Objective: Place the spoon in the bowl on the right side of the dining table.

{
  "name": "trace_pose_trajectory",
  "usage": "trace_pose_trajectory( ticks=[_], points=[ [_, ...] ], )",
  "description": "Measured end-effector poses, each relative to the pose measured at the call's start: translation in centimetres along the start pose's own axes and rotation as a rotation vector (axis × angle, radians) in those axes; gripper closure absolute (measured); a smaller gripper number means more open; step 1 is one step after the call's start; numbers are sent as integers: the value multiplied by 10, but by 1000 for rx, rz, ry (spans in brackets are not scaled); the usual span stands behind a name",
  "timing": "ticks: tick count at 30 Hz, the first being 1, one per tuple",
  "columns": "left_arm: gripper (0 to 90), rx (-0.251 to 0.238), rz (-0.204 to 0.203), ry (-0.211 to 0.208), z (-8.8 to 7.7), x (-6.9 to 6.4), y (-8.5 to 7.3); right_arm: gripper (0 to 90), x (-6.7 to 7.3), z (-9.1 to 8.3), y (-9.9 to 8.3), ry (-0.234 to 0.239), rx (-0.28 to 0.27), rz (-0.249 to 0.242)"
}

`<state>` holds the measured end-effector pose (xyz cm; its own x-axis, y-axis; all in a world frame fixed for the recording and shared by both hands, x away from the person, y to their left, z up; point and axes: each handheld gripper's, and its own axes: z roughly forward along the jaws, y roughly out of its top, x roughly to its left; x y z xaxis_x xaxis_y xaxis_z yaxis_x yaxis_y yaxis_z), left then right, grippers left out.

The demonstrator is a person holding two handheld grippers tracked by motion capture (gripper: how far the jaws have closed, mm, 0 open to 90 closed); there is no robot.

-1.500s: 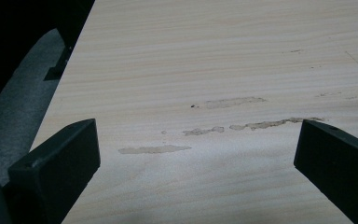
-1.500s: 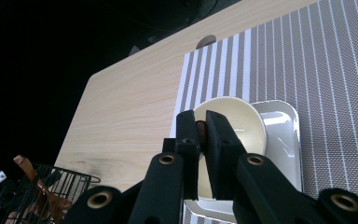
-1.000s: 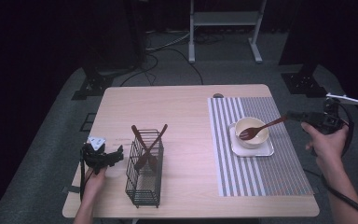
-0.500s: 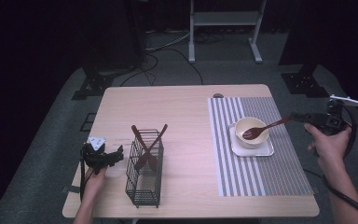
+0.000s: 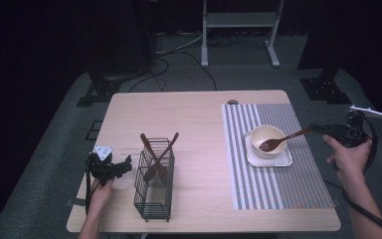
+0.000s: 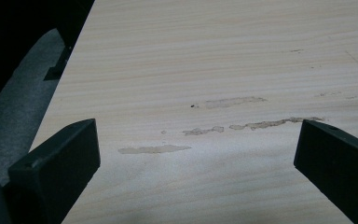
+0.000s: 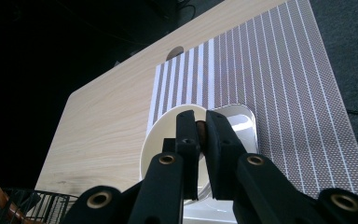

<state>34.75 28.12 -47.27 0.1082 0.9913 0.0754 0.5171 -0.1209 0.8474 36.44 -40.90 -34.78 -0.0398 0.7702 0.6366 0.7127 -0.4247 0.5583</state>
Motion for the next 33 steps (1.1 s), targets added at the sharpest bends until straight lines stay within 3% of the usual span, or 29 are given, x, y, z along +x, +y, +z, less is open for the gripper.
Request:
trace_pose_trajectory(
  ticks=[33],
  points=[
    [0, 1, -1, 2, 0, 0, 0, 834, -15, 18, -11, 5, 18, 28]
  ],
)
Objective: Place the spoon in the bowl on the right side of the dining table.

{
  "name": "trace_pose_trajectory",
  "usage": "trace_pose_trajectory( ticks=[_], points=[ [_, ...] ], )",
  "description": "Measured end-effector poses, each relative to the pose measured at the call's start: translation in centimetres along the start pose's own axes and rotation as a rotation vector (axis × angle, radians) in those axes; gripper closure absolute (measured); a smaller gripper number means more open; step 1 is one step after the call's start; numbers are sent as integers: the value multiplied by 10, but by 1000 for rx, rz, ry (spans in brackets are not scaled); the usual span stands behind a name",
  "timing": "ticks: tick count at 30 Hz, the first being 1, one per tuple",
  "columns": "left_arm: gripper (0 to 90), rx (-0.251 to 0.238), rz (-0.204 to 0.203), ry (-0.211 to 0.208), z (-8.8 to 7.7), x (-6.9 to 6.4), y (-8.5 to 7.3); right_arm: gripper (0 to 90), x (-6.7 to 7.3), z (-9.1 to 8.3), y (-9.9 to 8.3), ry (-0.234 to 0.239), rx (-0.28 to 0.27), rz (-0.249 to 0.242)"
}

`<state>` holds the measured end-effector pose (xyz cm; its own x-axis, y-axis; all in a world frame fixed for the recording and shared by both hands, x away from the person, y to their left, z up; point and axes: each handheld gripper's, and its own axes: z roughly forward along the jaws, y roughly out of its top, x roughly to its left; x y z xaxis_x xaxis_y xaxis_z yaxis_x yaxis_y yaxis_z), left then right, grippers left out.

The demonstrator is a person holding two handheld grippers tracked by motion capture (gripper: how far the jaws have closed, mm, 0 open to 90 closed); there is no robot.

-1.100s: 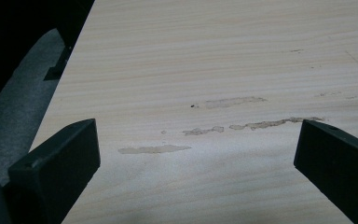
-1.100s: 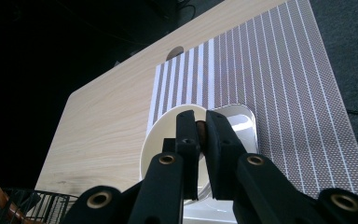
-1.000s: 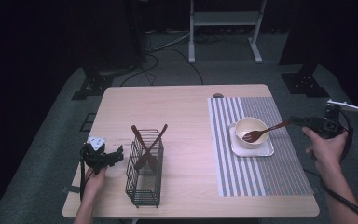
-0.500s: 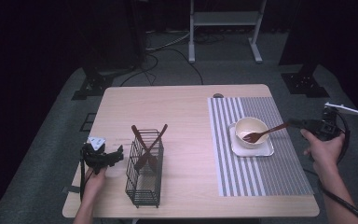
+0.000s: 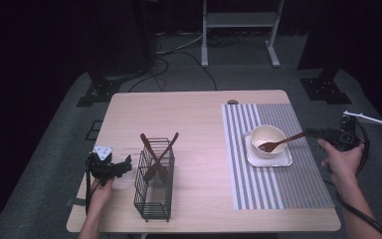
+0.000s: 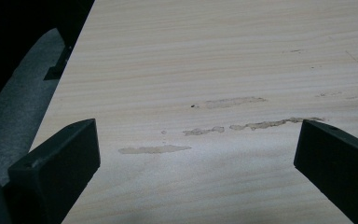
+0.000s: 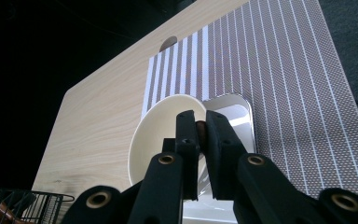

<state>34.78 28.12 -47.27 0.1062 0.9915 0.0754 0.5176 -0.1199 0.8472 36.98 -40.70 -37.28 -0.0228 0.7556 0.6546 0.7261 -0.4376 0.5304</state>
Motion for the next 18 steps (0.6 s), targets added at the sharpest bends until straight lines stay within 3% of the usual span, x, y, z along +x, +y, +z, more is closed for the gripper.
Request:
trace_pose_trajectory(
  ticks=[10, 18],
  points=[
    [0, 2, 2, 3, 0, 0, 0, 826, -7, 8, -3, 15, 8, 16],
    [0, 3, 2, 4, 0, -1, 0, 757, -13, 9, -8, 29, 17, 27]
  ],
)
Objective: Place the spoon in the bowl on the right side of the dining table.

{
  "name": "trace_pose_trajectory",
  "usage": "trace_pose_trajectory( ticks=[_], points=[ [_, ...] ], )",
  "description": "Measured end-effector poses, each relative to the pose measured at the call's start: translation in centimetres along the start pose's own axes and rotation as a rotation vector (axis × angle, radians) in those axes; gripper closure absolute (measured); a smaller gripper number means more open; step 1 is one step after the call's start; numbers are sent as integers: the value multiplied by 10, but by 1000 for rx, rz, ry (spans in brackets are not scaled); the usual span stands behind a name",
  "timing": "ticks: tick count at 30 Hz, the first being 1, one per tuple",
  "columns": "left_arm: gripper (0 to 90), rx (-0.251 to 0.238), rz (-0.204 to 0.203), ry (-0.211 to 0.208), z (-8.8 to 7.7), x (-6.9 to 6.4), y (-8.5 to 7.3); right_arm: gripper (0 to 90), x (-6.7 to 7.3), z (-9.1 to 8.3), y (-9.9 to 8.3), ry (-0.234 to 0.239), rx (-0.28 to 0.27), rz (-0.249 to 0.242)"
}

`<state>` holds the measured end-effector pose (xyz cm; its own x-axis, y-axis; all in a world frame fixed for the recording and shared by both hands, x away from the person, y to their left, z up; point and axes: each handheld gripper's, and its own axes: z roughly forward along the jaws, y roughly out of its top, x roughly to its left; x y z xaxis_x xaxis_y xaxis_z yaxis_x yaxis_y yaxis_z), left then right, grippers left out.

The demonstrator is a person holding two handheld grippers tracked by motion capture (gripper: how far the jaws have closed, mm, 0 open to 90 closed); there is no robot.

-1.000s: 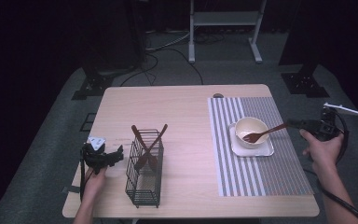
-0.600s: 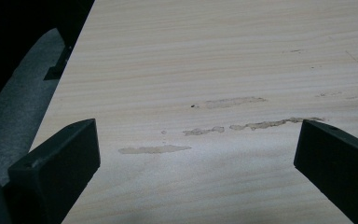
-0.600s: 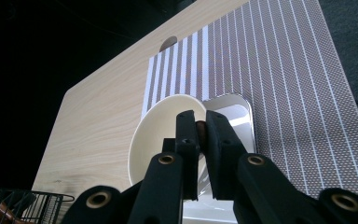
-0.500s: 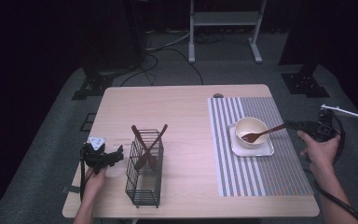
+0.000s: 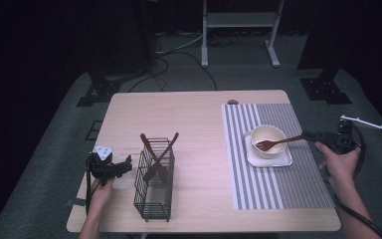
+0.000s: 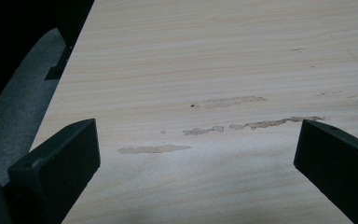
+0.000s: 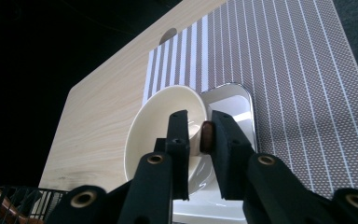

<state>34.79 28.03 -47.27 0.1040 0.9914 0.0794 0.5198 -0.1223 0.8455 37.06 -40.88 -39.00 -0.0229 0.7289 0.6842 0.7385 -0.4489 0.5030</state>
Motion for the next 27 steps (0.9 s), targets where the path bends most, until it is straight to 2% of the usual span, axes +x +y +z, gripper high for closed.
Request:
trace_pose_trajectory(
  ticks=[13, 16, 20, 27],
  points=[
    [0, 0, 0, 0, 0, 0, 0, 655, -9, 1, -10, -1, 30, -5],
    [0, 1, 4, -1, 0, 0, 0, 609, -12, 2, -14, 18, 42, 0],
    [0, 0, 4, -2, 0, 0, 0, 560, -12, 5, -20, 24, 57, -11],
    [0, -2, 5, -4, 0, 0, 0, 541, -8, 10, -27, 35, 78, -24]
  ],
)
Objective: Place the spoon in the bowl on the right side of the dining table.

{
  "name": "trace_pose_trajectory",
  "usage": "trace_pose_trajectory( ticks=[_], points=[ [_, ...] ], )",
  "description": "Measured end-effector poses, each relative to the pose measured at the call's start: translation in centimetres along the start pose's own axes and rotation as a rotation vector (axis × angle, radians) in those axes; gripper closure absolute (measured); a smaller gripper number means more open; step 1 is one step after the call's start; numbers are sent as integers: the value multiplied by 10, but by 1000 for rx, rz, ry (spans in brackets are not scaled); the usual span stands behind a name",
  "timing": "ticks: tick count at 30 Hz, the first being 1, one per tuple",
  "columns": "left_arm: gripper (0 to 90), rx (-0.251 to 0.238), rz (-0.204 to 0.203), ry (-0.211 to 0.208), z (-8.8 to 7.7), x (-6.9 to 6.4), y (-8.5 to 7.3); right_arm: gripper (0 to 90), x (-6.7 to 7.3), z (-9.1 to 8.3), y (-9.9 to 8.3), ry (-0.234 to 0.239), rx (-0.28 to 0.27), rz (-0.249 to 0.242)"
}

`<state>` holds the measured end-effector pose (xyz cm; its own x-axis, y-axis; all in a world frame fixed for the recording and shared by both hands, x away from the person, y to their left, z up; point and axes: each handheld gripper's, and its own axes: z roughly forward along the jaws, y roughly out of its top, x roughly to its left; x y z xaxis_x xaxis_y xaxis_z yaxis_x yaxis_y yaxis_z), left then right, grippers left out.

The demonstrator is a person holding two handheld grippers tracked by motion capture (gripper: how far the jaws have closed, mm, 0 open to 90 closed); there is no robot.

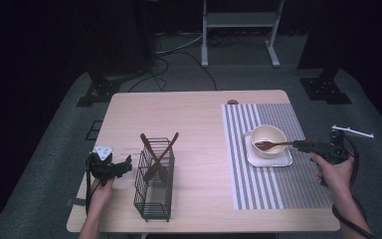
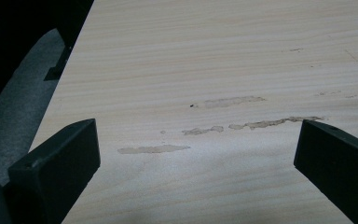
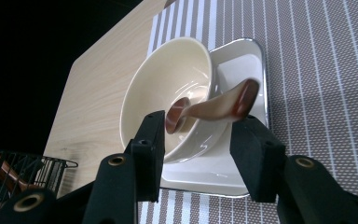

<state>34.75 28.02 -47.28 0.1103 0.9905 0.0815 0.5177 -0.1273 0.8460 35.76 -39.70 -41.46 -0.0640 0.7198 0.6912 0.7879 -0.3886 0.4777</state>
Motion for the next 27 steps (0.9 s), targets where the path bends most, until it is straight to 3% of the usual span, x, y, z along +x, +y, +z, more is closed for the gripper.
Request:
trace_pose_trajectory(
  ticks=[27],
  points=[
    [0, -1, 0, 0, 0, 0, 0, 509, 11, 8, -21, 26, 49, -53]
  ],
)
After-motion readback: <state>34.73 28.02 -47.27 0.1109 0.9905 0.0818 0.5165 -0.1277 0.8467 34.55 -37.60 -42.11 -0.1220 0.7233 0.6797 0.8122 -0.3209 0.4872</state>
